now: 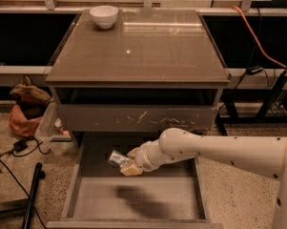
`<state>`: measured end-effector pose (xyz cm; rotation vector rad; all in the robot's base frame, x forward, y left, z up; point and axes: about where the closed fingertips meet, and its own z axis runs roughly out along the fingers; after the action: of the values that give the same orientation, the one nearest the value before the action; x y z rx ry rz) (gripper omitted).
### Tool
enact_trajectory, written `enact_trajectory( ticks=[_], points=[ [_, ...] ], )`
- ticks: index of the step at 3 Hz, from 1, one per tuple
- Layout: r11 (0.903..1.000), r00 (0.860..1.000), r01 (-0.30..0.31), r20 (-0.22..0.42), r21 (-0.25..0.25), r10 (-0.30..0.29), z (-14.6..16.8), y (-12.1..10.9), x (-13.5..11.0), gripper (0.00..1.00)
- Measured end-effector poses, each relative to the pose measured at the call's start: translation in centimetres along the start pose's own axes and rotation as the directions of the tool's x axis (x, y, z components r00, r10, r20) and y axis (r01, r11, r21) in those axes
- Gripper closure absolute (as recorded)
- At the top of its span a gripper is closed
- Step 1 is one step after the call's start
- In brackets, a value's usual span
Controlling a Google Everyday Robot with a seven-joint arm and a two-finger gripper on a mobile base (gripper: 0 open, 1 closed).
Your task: Place redbull can into middle drawer
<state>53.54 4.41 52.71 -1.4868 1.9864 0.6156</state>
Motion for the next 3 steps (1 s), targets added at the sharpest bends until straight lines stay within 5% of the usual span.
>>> enact_trajectory(
  ticks=[2, 3],
  points=[
    [0.975, 0.977, -0.21, -0.042, -0.074, 0.207, 7.5, 0.6, 6.3, 1.0],
    [0.961, 0.966, -0.258, -0.049, -0.099, 0.255, 9.7, 0.6, 7.9, 1.0]
  ],
)
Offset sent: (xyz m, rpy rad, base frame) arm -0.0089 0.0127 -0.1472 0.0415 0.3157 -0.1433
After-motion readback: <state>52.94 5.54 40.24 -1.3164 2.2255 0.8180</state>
